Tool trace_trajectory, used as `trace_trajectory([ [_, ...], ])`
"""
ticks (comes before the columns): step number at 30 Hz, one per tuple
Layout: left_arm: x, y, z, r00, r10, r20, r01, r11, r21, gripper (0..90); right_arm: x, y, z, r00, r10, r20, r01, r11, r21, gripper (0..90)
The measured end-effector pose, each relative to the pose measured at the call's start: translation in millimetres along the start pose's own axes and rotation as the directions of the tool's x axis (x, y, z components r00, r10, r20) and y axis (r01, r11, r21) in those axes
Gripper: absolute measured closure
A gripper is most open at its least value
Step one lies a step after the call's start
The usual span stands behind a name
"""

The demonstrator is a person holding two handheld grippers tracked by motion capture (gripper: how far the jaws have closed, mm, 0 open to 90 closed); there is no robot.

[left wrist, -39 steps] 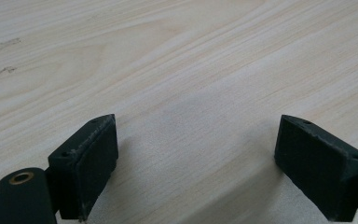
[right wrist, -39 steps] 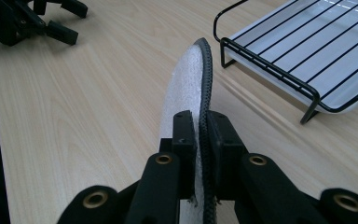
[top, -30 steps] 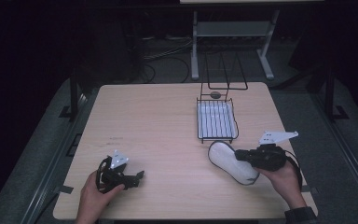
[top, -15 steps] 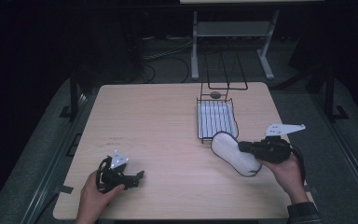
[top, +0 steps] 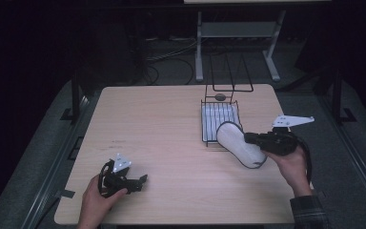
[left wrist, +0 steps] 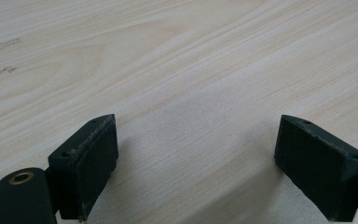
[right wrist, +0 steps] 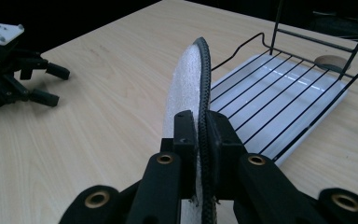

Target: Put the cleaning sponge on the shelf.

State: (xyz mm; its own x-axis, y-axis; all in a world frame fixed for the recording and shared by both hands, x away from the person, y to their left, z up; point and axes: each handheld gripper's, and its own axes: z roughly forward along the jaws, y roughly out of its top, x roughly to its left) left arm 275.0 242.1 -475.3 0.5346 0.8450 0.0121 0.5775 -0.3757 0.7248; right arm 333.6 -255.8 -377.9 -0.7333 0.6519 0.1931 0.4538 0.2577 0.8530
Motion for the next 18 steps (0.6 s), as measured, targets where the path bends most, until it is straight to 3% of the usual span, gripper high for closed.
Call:
trace_trajectory([
  [9,0.0,0.0,0.0,1.0000,0.000,0.000,0.000,1.0000,0.000,12.6,-6.9,12.9,13.3,1.0000,0.003,0.004,-0.003,0.9998,-0.020,83.0],
  [18,-0.1,0.0,0.0,1.0000,-0.001,0.000,0.001,1.0000,0.001,12.6,-19.1,22.5,31.6,0.9993,0.037,0.008,-0.037,0.9990,-0.026,83.0],
])
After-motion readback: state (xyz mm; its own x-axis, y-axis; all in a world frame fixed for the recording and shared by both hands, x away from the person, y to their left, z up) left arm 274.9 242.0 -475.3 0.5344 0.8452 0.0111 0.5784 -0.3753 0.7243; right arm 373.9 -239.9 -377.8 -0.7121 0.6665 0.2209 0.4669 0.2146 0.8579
